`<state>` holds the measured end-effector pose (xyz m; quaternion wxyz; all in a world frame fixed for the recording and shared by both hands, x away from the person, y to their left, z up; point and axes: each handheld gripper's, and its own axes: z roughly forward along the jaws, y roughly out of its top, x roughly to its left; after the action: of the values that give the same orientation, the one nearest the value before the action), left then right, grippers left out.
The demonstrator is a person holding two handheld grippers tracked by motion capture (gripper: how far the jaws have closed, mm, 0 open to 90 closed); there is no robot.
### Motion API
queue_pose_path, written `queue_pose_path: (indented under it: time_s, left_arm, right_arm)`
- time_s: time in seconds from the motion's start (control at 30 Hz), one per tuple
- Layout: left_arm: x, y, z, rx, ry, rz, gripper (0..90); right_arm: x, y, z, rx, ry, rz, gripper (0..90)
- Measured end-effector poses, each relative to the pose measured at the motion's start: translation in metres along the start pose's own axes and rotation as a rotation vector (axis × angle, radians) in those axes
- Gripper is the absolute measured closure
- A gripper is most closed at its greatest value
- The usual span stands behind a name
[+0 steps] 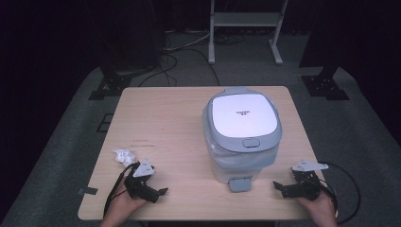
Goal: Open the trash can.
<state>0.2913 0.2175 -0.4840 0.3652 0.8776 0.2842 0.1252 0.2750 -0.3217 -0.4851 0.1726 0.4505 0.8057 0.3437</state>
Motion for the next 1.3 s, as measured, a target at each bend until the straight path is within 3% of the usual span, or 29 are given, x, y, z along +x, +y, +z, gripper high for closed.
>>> queue_pose_path:
  time_s: [0.57,0.73,1.3]
  left_arm:
    - [-0.001,-0.001,0.0,-0.001,-0.009,0.006,0.0]
    - [-0.001,0.0,0.0,0.0,-0.009,0.007,0.0]
    - [-0.001,0.0,0.0,-0.001,-0.009,0.007,0.0]
  right_arm:
    - [0.003,0.012,-0.015,-0.038,0.046,0.009,16.9]
    - [0.002,0.017,-0.024,-0.066,0.065,0.009,27.2]
    - [0.0,0.031,-0.044,-0.117,0.142,0.01,49.3]
